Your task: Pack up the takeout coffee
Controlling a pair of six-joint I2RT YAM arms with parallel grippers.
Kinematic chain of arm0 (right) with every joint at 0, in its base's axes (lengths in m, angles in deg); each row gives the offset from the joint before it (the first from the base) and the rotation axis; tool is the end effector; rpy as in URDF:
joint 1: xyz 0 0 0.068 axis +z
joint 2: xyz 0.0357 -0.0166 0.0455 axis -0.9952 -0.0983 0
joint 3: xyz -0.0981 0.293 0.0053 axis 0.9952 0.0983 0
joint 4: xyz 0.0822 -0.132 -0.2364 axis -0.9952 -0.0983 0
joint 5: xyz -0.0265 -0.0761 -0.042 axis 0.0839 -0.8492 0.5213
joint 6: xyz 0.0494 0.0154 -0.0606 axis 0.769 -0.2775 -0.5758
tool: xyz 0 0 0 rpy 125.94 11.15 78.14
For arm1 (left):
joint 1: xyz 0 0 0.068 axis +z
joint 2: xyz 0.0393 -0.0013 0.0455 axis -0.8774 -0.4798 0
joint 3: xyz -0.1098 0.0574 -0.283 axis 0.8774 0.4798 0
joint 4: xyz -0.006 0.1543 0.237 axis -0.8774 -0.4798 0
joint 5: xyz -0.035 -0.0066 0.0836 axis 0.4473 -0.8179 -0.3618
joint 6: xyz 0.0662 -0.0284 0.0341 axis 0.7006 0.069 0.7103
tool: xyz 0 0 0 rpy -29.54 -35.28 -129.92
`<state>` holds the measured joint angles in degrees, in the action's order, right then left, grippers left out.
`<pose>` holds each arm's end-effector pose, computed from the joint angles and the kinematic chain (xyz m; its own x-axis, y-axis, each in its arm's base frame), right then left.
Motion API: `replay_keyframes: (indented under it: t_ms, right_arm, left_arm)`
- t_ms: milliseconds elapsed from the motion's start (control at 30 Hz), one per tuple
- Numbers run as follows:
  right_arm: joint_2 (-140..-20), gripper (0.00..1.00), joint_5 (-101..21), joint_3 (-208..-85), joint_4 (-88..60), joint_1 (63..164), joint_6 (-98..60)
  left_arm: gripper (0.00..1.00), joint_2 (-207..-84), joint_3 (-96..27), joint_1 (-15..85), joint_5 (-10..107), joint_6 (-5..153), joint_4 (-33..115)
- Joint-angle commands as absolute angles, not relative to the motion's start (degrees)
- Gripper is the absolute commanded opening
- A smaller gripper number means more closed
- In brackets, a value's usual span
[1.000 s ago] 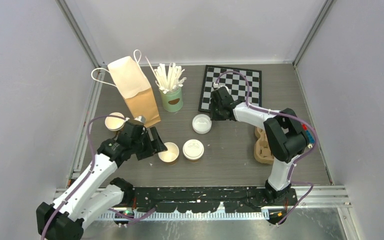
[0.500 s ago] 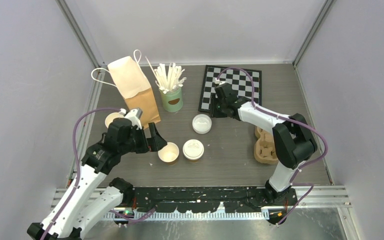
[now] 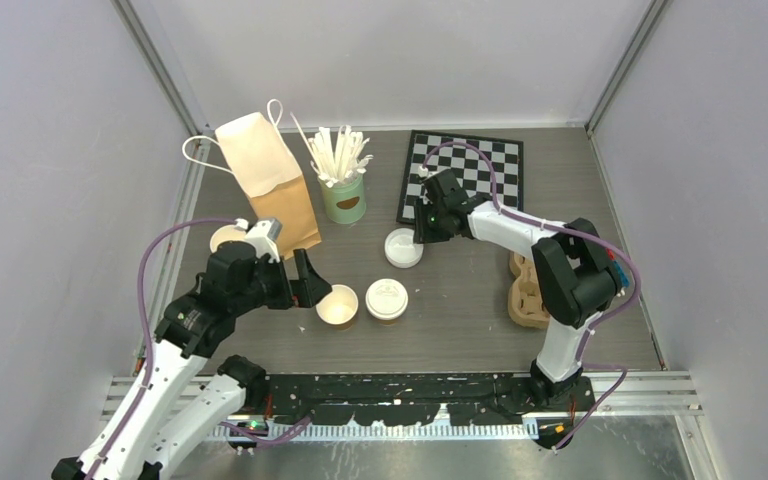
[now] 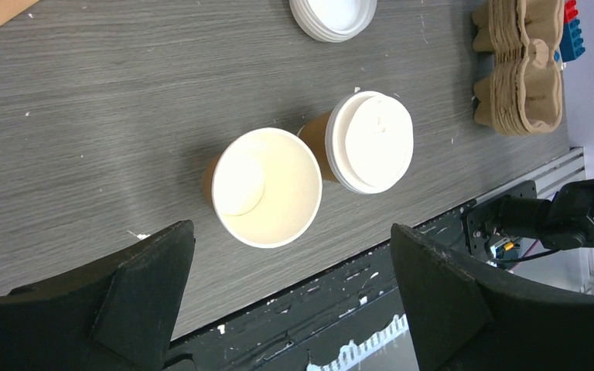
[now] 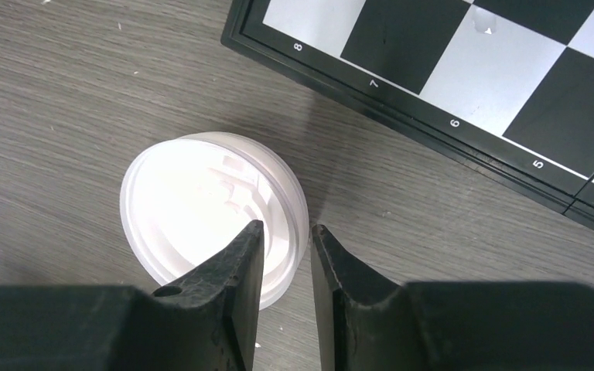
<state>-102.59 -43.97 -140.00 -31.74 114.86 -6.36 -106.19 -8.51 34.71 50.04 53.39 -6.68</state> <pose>0.3692 0.2226 0.1896 -0.8282 -0.0998 -0.5515 -0.2777 0.9278 0.2491 0.1249 -0.0755 0.3143 -0.7421 -0.2232 -0.6321 0.1939 0.8311 -0.5212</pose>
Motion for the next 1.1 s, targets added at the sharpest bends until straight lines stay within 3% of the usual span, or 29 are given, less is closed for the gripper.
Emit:
replay_keyframes:
  t_ms: [0,200,700,1067]
  right_arm:
    - [-102.9,0.32,-44.1,-142.4,-32.2,114.8,-8.1]
    - [-102.3,0.18,-45.3,-142.1,-32.4,114.8,-8.3]
    - [-97.9,0.01,-45.6,-141.2,-33.5,114.9,-6.7]
    - [-94.1,0.0,-45.3,-140.9,-34.7,114.8,-5.0]
  left_arm:
    - [1.0,-106.5,-8.8,34.5,50.6,54.3,-5.8]
    - [1.0,-106.6,-8.6,34.6,50.3,54.3,-5.4]
    - [1.0,-107.3,-8.5,34.5,50.3,54.3,-5.0]
    - [1.0,-107.4,-8.6,34.5,50.0,54.2,-5.3]
